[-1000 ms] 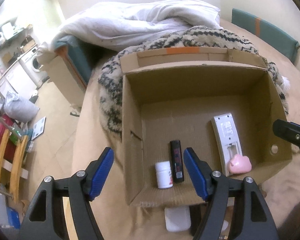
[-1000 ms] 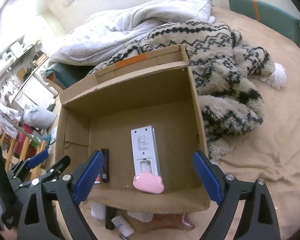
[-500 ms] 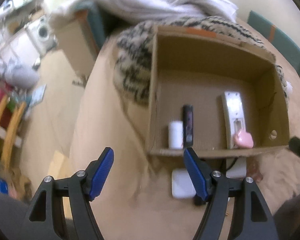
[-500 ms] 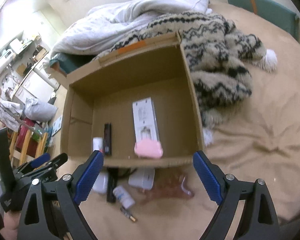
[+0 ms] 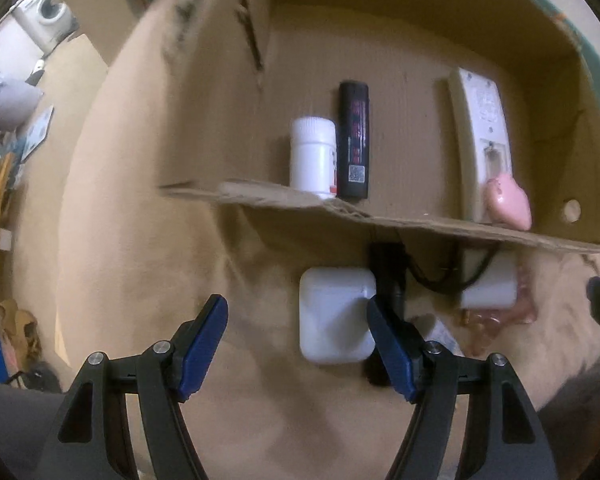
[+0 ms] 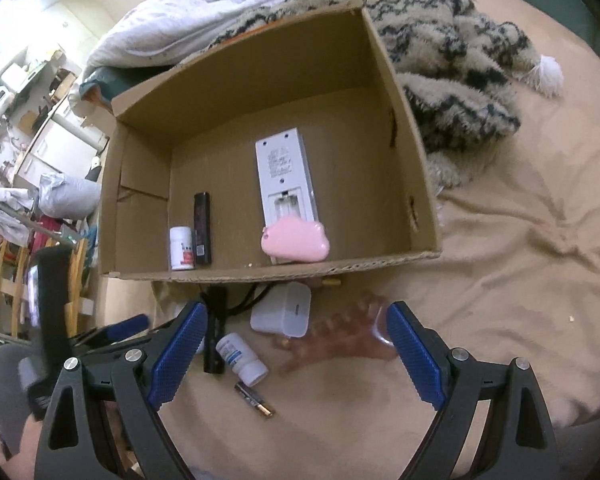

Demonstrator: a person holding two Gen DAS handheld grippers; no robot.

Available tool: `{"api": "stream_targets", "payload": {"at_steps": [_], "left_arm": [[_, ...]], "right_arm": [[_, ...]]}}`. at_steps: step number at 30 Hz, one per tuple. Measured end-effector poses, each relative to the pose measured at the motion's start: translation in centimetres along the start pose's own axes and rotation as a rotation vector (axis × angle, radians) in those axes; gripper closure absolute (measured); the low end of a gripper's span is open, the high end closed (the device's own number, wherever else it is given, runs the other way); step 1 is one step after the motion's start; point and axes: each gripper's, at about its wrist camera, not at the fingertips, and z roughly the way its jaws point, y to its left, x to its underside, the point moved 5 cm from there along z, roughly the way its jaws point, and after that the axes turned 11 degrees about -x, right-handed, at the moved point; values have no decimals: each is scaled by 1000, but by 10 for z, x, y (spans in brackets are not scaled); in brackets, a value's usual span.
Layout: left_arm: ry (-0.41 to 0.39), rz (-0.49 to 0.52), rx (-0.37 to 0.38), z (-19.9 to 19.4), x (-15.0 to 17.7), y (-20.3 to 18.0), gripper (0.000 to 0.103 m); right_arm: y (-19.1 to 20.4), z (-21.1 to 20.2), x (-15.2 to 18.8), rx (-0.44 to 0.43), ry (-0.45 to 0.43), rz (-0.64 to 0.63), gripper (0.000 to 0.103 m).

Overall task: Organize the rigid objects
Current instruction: 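Grasp the white earbud case with the left tool while the right tool grasps the medicine bottle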

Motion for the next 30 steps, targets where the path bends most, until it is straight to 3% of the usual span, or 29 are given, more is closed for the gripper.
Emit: {"api": "stream_targets", "payload": {"at_steps": [2, 4, 6, 8, 10, 14, 23, 25, 27, 30], "left_arm": [[17, 8, 11, 5, 0, -5, 33], [23, 7, 12, 8, 2, -7, 34], [41, 15, 14, 13, 5, -9, 37], [53, 29, 6, 16, 7, -11, 45], [47, 31, -7, 16, 8, -10, 64], [59, 1, 5, 18, 7, -4, 64], [57, -40, -19, 20, 10, 11, 64], [55, -38, -22, 20, 10, 15, 64], [54, -39, -23, 19, 6, 17, 64], [53, -42, -23, 18, 4, 22, 64]], "right_arm": [[4, 5, 2, -28, 24, -6, 6], [9, 11, 5, -71, 54, -3, 13], [12, 20, 9, -118, 99, 6, 31], [16, 30, 13, -150, 147, 12, 46], [22, 40, 17, -158, 189, -4, 55], [34, 61, 25, -141, 257, -62, 57], [44, 107, 45, -9, 370, -174, 57], [48, 111, 46, 13, 363, -208, 62], [52, 112, 47, 37, 356, -243, 72], [58, 111, 50, 36, 351, -253, 75]]}}
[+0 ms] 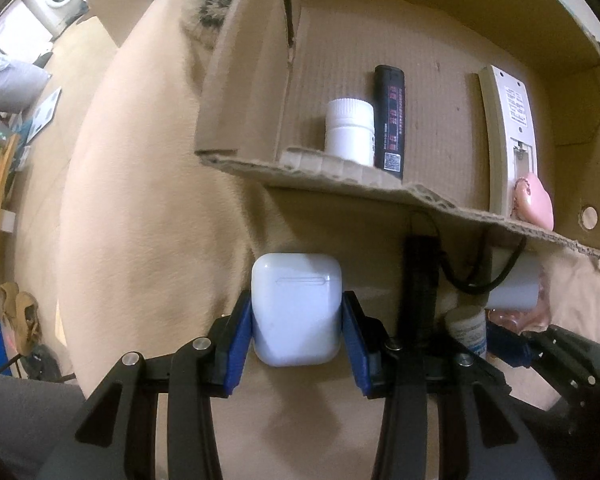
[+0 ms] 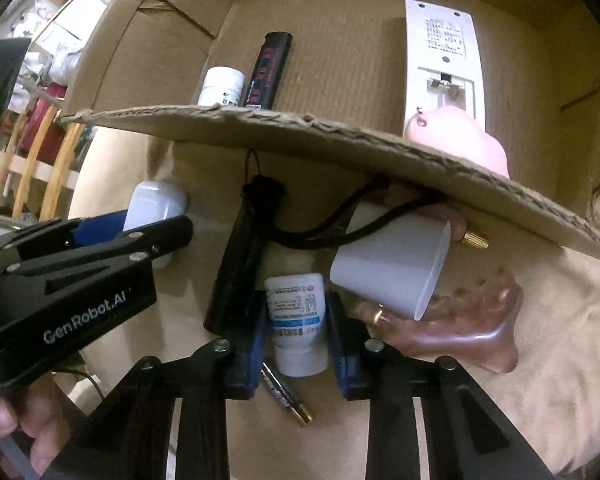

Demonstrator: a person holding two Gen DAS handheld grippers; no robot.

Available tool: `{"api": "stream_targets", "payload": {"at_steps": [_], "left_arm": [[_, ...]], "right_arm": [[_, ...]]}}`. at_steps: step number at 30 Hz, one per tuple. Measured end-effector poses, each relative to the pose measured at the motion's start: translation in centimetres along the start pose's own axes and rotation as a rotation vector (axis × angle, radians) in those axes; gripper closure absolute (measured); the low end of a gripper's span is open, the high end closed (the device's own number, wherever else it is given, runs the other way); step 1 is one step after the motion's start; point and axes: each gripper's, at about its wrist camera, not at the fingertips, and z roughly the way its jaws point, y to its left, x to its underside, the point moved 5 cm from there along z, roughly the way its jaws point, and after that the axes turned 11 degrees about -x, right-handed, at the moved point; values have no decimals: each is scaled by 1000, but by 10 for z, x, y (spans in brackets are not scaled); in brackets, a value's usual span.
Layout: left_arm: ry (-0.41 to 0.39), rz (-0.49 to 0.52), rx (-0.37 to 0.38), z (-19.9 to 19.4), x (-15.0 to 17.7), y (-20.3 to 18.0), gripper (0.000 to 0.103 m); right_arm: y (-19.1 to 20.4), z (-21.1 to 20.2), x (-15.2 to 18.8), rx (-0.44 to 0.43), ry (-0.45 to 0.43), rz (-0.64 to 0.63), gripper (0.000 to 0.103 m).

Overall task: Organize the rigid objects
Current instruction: 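Grasp the white earbud case with the left tool while the right tool grasps the medicine bottle, then lift the earbud case and medicine bottle over the box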

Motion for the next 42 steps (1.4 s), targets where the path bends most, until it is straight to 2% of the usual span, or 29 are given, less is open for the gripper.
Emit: {"api": "stream_targets", "payload": {"at_steps": [18, 28, 31, 36, 42], "left_arm": [[-26, 22, 14, -20, 4, -8, 64], [-94, 54, 12, -50, 15, -10, 64], [-115, 52, 42, -67, 17, -8, 64], [-220, 73, 55, -104, 18, -4, 64], [-402, 55, 13, -150, -8, 3, 64]], "right_arm": [[-3, -41, 13, -47, -83, 10, 75], [-10, -72, 14, -78, -165, 37, 75], [-17, -90, 14, -96, -214, 61, 75], [-21, -121, 11, -112, -316, 77, 75], [-25, -170, -6, -115, -456, 50, 75]]}}
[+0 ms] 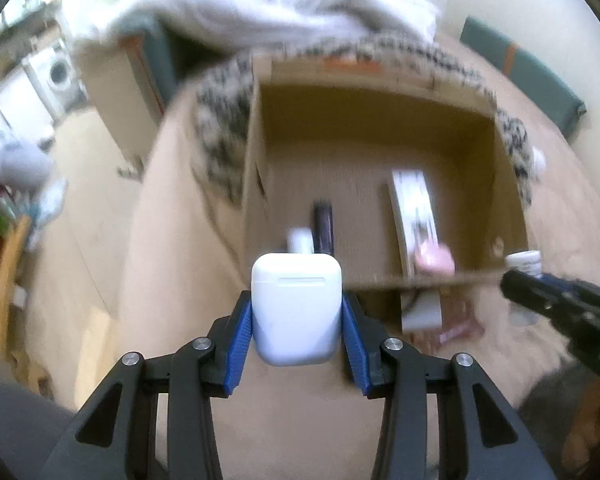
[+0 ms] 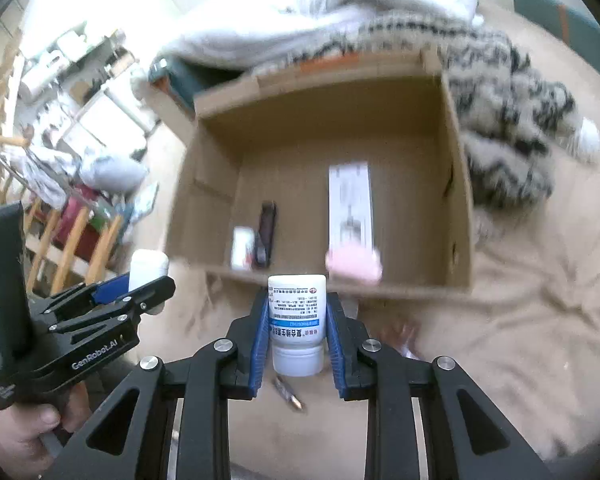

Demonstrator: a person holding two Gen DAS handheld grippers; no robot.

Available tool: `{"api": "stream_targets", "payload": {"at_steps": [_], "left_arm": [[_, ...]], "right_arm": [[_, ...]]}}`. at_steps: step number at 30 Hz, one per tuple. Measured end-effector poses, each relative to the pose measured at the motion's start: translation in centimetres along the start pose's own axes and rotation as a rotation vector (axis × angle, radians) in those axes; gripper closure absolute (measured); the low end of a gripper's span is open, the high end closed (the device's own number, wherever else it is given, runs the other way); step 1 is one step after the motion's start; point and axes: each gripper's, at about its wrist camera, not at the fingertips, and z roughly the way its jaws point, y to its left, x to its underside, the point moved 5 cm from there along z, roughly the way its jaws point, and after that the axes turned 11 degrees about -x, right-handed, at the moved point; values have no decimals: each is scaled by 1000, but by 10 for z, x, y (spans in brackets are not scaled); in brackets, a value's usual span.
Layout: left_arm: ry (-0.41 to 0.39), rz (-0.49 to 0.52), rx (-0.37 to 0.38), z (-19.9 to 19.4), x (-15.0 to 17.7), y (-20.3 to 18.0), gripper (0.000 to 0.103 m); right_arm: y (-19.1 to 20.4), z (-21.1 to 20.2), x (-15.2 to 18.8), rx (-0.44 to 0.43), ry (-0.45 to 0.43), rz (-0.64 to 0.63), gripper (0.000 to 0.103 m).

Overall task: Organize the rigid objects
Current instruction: 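Lift the earbud case and medicine bottle over the box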

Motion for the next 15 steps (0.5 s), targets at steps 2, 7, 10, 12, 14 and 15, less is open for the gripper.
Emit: {"api": "stream_targets", "payload": {"at_steps": [2, 7, 10, 12, 14, 15], "left_arm": [[-50, -8, -16, -6, -16, 3, 64], [-90, -5, -20, -5, -49, 4, 64], [-90, -5, -3, 0, -66, -1, 64], [-89, 0, 7, 5, -76, -6, 64], [-88, 9, 6, 12, -83, -11, 64], [-88, 16, 4, 17, -85, -15, 64]], "right_arm": [[1, -7, -13, 7, -39, -17, 75], [-8, -16, -49, 34, -86, -18, 75], [-14, -9, -68, 49, -89, -7, 75], [-20, -2, -75, 63, -82, -2, 75], [-26, 8, -78, 73, -69, 4, 75], [-29, 13, -77, 76, -65, 9, 75]]}}
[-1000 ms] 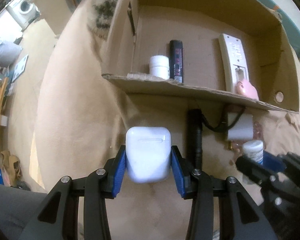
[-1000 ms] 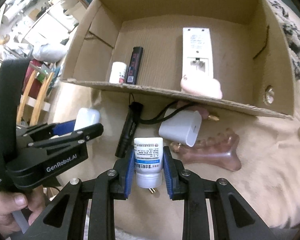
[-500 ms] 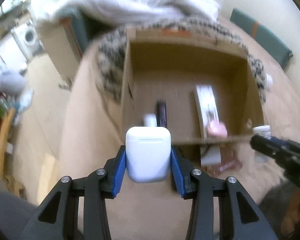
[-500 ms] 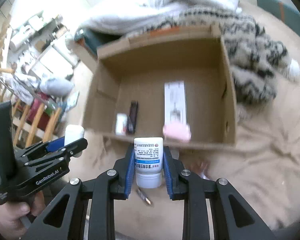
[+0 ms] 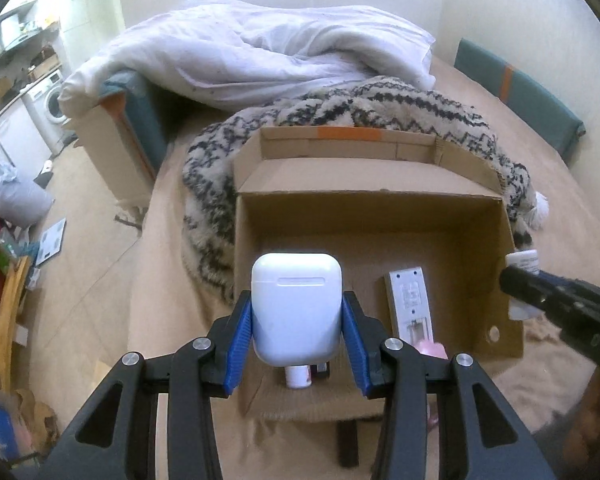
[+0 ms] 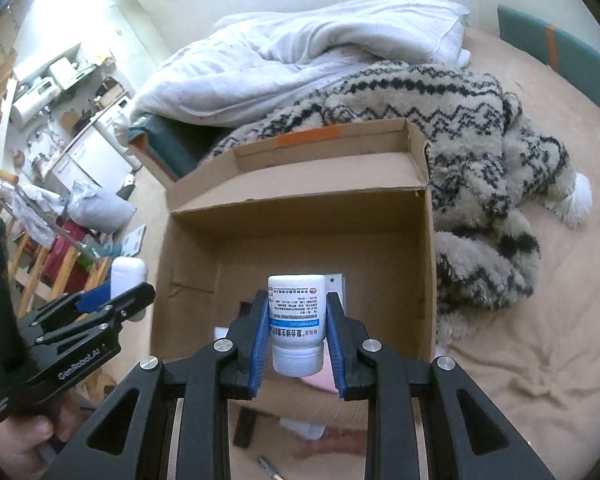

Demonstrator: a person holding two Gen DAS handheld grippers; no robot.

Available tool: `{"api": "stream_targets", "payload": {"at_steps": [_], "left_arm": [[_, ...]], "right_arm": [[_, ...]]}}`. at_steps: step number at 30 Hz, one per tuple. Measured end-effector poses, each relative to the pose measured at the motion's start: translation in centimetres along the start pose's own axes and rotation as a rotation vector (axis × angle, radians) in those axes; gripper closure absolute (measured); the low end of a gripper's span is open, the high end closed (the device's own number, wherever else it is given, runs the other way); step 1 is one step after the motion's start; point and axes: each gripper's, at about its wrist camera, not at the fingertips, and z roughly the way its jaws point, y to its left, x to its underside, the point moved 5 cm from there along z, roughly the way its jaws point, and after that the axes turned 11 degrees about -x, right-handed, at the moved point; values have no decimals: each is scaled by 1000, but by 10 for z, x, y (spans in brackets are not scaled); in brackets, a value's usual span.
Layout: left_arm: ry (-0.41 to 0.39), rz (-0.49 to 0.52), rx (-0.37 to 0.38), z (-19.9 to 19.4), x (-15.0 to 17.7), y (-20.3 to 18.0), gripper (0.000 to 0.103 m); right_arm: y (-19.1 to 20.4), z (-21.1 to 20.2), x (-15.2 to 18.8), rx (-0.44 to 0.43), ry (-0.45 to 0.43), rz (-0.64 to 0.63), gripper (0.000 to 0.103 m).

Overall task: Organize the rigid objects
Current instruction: 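Lift the earbud case and medicine bottle over the box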

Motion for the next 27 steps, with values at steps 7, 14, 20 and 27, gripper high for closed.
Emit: {"api": "stream_targets", "payload": {"at_steps": [7, 14, 20, 27], "left_arm": [[30, 31, 0, 45, 15, -14, 64], [64, 53, -6, 66, 27, -20, 64], [92, 58, 6, 75, 32, -26, 64], [127, 58, -2, 84, 37, -30, 64]], "right_arm": [[-20, 41, 20, -13, 74, 60, 75], [-25, 62, 31, 15, 139, 53, 75], [-26, 74, 36, 45, 183, 45, 75], [-33, 81, 38, 72, 213, 67, 75]]}}
